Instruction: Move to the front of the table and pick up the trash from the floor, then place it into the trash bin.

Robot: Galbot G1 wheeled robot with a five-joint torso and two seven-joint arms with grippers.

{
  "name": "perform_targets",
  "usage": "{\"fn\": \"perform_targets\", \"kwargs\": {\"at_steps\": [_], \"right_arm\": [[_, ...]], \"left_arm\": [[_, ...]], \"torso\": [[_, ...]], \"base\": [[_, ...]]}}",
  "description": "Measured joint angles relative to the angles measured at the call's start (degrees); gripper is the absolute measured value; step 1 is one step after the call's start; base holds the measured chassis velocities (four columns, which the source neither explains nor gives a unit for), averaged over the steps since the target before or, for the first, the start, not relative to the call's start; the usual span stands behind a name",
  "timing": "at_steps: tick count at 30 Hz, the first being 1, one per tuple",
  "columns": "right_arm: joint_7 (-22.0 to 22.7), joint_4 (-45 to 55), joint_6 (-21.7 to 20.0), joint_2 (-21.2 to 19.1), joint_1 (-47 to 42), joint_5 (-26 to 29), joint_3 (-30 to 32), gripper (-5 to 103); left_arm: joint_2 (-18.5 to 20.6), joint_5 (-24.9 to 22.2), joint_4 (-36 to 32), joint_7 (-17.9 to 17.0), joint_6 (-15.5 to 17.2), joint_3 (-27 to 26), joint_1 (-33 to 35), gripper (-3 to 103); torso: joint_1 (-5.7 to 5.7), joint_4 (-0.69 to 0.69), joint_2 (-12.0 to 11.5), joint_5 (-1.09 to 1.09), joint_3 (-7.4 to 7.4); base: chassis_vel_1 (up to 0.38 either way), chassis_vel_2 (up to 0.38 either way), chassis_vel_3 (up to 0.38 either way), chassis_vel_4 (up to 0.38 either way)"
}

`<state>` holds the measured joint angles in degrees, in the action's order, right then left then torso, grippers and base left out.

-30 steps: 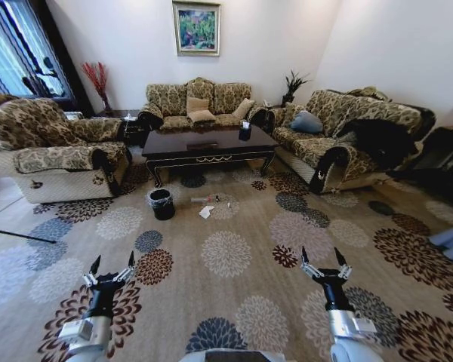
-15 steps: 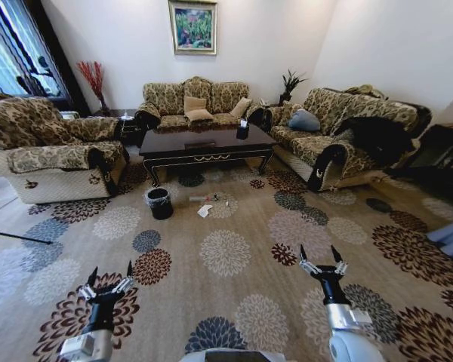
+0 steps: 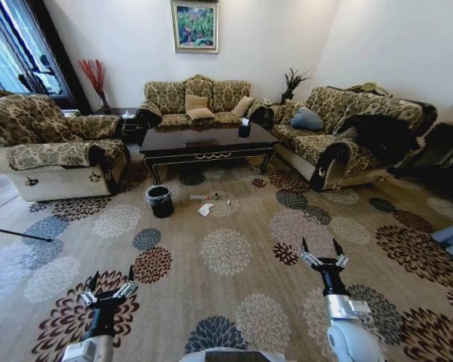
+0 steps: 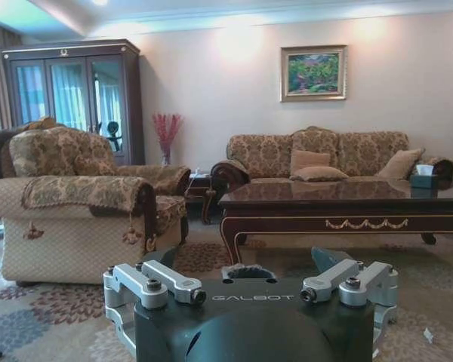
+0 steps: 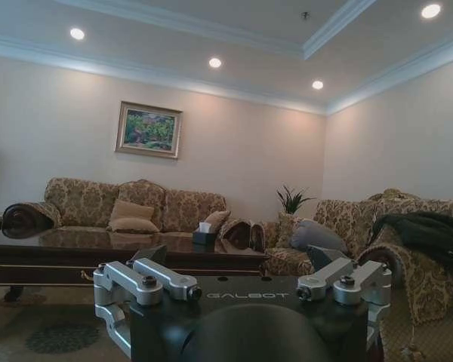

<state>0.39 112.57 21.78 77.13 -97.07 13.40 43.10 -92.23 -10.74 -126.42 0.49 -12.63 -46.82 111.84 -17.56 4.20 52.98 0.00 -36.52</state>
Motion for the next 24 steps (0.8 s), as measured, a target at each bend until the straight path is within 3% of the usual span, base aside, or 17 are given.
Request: {"fn": "perform_targets", "kwargs": {"at_steps": [12,24], "right_arm": [[0.74,0.42,-0.26,1.61,-1.25,0.36,0.84,100],[0.86,0.62,-0.12,1.85,-1.8,0.17,0.89,100]], "left_arm": [[0.9,-2.75,-1.71,0.04,0.42,-1.0,0.22,100],[1.1,-3.12,-1.95,0.21,-1.37,-2.19,1.65,100]], "torso": [[1.37,0.0,-3.2,0.0,1.81],[2.53,-0.01,-5.71,0.0,3.17]], "base": [[0.0,0.0,0.0,0.0],[0.0,0.0,0.0,0.0]]}}
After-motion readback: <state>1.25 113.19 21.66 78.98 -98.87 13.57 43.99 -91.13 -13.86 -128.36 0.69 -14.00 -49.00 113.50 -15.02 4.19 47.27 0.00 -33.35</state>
